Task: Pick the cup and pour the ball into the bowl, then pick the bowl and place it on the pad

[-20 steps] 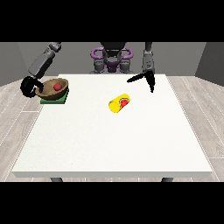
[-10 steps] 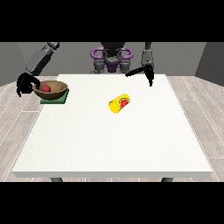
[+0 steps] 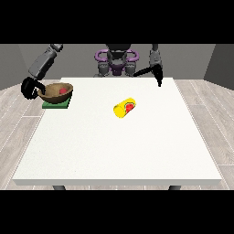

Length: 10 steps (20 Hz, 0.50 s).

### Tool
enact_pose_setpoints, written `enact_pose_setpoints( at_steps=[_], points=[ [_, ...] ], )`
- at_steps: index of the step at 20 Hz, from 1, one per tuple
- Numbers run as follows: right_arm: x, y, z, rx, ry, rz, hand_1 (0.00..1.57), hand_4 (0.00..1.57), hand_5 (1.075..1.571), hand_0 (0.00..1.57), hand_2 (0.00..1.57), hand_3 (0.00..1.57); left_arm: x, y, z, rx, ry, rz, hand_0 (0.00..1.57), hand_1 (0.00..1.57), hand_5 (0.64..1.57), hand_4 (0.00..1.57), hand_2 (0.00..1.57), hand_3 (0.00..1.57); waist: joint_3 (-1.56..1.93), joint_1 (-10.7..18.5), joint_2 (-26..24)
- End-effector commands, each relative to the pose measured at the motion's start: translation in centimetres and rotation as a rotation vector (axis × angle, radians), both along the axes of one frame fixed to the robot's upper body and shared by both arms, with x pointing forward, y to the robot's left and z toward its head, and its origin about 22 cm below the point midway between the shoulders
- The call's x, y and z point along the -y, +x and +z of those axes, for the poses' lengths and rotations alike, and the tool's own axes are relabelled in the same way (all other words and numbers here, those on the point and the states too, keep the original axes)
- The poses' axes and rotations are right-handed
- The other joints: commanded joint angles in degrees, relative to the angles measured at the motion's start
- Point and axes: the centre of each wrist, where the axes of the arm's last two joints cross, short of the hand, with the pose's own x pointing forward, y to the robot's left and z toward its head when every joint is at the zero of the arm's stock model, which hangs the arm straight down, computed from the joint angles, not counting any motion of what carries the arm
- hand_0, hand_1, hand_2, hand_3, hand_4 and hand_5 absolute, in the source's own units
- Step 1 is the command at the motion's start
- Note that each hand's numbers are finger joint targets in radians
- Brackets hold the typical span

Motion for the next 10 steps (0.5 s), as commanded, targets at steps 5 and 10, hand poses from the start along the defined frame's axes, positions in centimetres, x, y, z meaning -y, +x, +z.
enact_pose_setpoints(
  at_steps=[5, 10],
  points=[
    [2.6, -0.7, 4.7, -0.069, -0.137, -0.132, 0.75, 0.00, 1.514, 0.75, 0.47, 0.74, 1.6, -0.4, 0.9, 0.026, -0.011, 0.009, 0.00, 0.00, 1.565, 0.00, 0.00, 0.00, 0.00, -0.6, 1.7],
    [2.5, -0.5, 5.1, -0.074, -0.171, -0.156, 0.00, 0.00, 1.487, 0.00, 0.41, 0.24, 0.0, -0.5, 1.5, 0.003, -0.013, 0.006, 0.00, 0.00, 1.565, 0.00, 0.00, 0.00, -0.01, 0.0, 0.3]
  ],
)
